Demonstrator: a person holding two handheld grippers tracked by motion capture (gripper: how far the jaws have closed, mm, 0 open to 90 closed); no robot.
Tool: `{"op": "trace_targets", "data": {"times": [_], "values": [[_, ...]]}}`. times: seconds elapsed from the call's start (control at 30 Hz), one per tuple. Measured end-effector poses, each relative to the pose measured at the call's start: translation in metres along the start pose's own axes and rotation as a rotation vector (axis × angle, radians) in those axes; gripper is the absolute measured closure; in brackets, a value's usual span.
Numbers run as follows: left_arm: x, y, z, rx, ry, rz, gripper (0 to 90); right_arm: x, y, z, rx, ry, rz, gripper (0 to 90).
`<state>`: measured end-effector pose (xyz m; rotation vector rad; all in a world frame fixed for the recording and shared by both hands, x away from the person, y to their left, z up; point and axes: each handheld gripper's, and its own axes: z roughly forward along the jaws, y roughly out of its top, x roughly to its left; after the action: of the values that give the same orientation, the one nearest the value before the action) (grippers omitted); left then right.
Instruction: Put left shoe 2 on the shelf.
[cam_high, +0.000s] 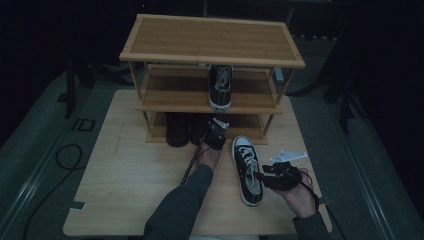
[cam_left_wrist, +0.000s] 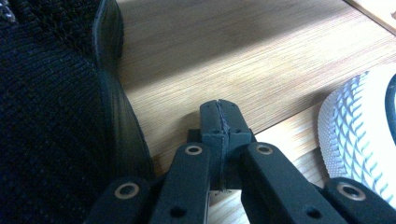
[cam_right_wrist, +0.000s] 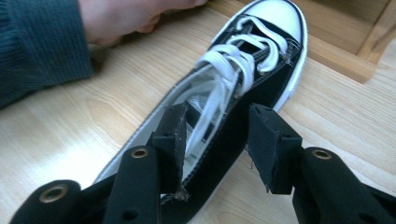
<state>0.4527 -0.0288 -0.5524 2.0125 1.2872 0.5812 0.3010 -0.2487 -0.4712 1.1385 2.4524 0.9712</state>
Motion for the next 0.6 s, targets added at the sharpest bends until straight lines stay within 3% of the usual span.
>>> {"op": "trace_targets", "data": {"times": [0.23,0.43,0.57,0.6], "values": [[0.000,0.000,0.000,0.002,-0.002,0.002,90.0,-0.004,-0.004,0.004,0.030,-0.021,0.016,60.4],[0.000,0.001,0.000,0.003,-0.003,-0.001,90.0,-0.003,0.005,0.008,0.008,-0.009,0.021,60.4],[0.000,0.001,0.000,0.001,-0.005,0.000,90.0,-0.002,0.010,0.022,0.065,-0.058,0.007,61.6],[0.001,0.001,0.000,0.001,-0.006,-0.001,90.0,-0.002,0.010,0.024,0.088,-0.090,0.002,61.7]]}}
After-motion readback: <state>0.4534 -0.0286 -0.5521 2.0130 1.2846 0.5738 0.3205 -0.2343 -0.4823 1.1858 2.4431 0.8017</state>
